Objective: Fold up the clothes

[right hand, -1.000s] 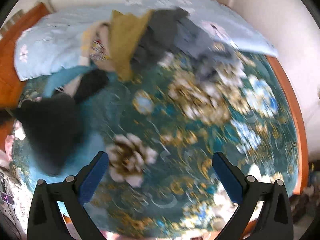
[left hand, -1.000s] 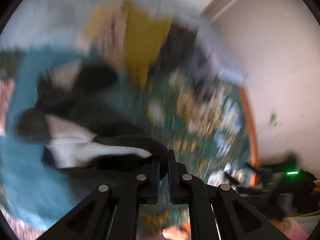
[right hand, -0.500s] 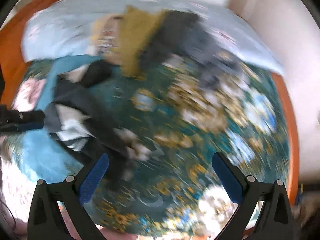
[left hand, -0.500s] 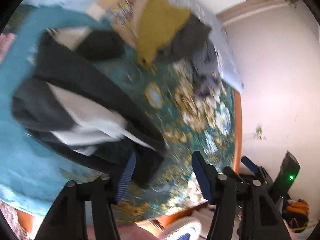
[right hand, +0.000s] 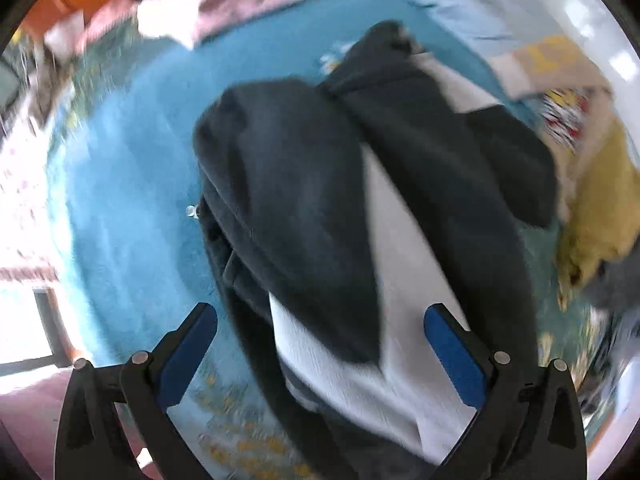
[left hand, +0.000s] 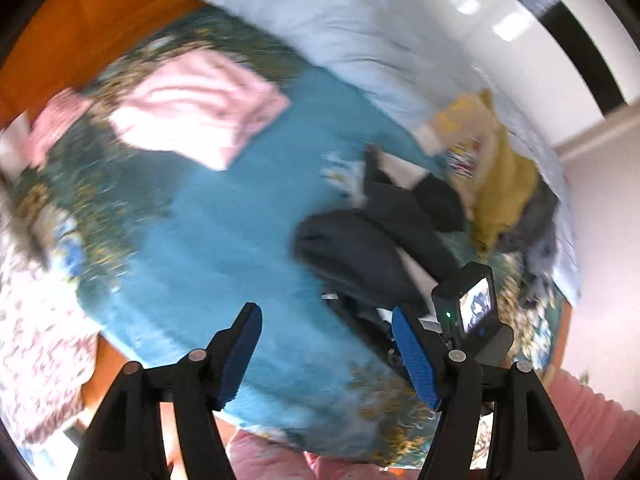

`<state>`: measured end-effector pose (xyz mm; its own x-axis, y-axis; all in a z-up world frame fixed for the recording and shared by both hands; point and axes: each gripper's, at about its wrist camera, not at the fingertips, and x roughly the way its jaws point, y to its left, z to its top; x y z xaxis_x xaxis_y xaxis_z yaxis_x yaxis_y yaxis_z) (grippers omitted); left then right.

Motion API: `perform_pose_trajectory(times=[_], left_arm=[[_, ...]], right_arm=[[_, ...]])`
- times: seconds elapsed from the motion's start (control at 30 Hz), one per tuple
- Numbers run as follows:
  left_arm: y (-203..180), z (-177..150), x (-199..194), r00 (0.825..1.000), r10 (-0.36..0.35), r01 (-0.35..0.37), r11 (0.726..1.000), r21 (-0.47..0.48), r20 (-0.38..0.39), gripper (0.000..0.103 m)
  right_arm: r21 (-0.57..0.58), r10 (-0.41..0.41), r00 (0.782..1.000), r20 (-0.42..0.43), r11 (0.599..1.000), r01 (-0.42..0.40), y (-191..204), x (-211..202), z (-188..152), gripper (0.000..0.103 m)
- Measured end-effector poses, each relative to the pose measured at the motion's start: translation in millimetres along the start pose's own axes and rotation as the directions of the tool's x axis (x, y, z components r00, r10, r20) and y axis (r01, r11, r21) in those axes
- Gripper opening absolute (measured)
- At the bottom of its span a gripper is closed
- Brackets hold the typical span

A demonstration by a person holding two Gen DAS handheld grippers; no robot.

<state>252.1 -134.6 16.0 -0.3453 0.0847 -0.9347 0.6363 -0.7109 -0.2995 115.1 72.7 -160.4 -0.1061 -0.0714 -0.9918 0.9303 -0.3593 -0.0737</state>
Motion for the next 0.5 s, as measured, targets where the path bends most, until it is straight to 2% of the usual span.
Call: perform_pose_trajectory(times=[0.1,0.13,0.17,0.23,0.3,0.37,0.5], left_arm=[[23,5,-3,1.000,0.005,-0.005,0.999,-0.048,-0.002,0.071],[27,8,-2,1.000,0.004,-0.004,0.998,-0.057,-0.004,0.071],[29,10,0,1.000,-0.001,0.000,0.998,-0.063,-0.008,0.071],[30,17,3,1.000,-0.014,0.013,0.997,-0.071,-0.016,0.071],[25,28,15,0.999,-0.047,0.045,0.996,-0.075,-0.025,0.071],[14,40,28,0.997,-0.077,0.075,0.995,-0.059,-0.030,0.071],[-13,69,67,0.990,-0.122,0.121,0.992,-0.016,-0.065,0.072]], right_arm=[[-0.034,-0.042,0.998,-0.055,0.999,0.040,5,17,11,0.103],[-0.026,-0.036,0.997,-0.068,0.999,0.035,3,17,11,0.098],[-0.015,-0.029,0.997,-0.072,1.000,0.028,1,15,11,0.073],[0.016,-0.010,0.996,-0.087,1.000,0.011,-8,8,7,0.039],[0.060,0.018,0.995,-0.099,0.998,-0.012,-18,-1,2,0.028],[0.141,0.064,0.994,-0.087,0.989,-0.051,-35,-17,-7,0.024],[0.305,0.102,0.995,0.019,0.947,-0.103,-73,-71,-44,0.020]])
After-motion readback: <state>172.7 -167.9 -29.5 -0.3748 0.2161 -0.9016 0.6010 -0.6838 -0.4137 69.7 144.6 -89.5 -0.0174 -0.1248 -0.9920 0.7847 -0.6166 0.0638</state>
